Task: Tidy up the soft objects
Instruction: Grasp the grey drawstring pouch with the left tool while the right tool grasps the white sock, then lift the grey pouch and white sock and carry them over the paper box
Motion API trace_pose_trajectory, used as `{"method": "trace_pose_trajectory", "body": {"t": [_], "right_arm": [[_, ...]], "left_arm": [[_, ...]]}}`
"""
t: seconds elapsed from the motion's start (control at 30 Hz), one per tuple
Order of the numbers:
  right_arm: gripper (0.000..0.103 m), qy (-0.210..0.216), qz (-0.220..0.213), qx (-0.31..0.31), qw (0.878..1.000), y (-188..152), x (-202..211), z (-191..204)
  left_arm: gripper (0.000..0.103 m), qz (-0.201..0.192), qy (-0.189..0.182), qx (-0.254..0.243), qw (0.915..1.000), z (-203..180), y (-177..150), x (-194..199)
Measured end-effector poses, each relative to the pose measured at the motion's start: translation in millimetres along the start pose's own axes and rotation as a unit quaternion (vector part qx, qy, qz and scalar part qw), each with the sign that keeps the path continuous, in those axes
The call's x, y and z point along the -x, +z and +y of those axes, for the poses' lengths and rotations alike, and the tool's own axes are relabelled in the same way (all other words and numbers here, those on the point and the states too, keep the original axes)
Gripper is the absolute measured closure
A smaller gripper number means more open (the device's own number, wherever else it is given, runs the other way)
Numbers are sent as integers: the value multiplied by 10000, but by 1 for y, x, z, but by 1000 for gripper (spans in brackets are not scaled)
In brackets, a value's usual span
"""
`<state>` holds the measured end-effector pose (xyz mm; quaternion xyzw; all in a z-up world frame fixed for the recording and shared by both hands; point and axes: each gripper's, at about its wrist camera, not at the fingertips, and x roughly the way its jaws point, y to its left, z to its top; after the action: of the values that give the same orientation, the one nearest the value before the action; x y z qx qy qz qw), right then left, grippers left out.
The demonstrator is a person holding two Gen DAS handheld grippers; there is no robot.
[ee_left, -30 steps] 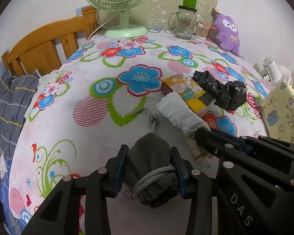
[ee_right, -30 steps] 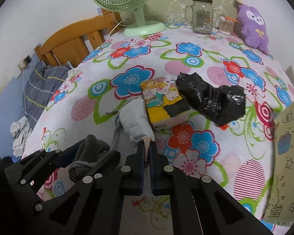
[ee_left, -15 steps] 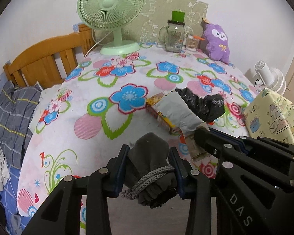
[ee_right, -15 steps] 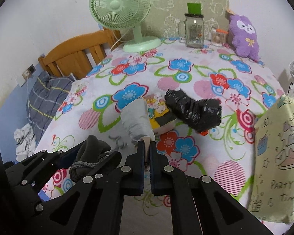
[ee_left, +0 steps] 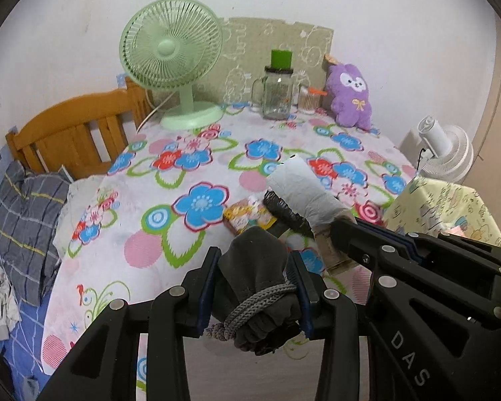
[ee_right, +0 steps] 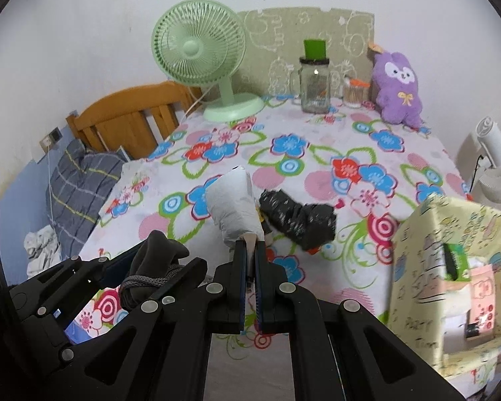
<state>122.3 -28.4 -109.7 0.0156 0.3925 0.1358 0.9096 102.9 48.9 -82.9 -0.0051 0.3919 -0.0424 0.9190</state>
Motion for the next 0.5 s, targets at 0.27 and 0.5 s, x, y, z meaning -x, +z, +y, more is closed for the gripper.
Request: {"method": "trace_pose_trajectory", "body": {"t": [0.27, 0.5], "right_arm": [[97, -63, -236, 30, 9997, 11, 26, -7], [97, -61, -471, 33, 9989, 20, 46, -14]], "left_arm": [[63, -225, -38, -68, 9997, -12, 13, 18], [63, -423, -23, -135, 9990, -22, 23, 29]]}}
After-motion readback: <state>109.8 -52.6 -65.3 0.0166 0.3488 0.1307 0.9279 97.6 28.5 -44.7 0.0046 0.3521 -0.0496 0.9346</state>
